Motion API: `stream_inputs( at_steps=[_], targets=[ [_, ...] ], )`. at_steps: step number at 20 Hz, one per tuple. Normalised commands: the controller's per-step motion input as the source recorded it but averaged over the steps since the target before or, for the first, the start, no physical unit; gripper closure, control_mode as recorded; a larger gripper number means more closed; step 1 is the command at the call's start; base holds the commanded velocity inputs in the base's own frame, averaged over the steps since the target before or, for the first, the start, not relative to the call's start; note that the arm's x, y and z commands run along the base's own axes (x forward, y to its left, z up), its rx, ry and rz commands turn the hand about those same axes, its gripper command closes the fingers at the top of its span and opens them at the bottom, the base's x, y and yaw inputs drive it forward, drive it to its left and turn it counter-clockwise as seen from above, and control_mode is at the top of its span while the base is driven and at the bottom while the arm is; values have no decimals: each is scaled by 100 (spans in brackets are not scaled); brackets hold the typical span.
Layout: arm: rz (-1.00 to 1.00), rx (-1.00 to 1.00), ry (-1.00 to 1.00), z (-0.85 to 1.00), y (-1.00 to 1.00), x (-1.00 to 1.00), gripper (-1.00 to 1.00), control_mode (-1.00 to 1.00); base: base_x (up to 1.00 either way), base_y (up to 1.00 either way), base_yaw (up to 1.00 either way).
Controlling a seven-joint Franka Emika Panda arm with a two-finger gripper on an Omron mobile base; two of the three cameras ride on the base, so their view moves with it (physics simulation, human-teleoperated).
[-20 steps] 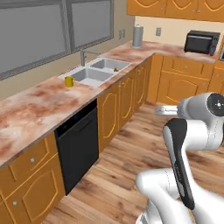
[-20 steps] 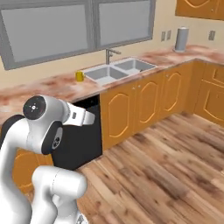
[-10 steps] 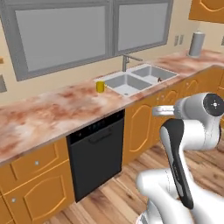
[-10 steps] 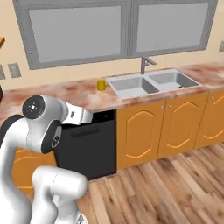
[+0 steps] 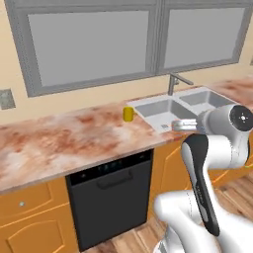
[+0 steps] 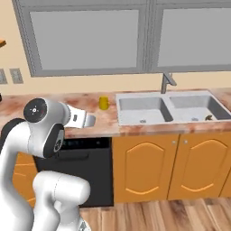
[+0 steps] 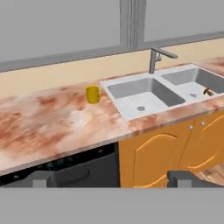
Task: Clear the mugs and bowl far away from the sink.
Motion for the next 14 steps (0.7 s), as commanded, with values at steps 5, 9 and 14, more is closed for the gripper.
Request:
stream_inputs(
  at_steps=[5,9,14],
  targets=[
    [0,0,0,0,0,0,-100,100,100,-62,46],
    [0,0,0,0,0,0,-100,100,56,-57,35],
    [0,0,0,0,0,0,-100,100,4,-14,12]
  ],
)
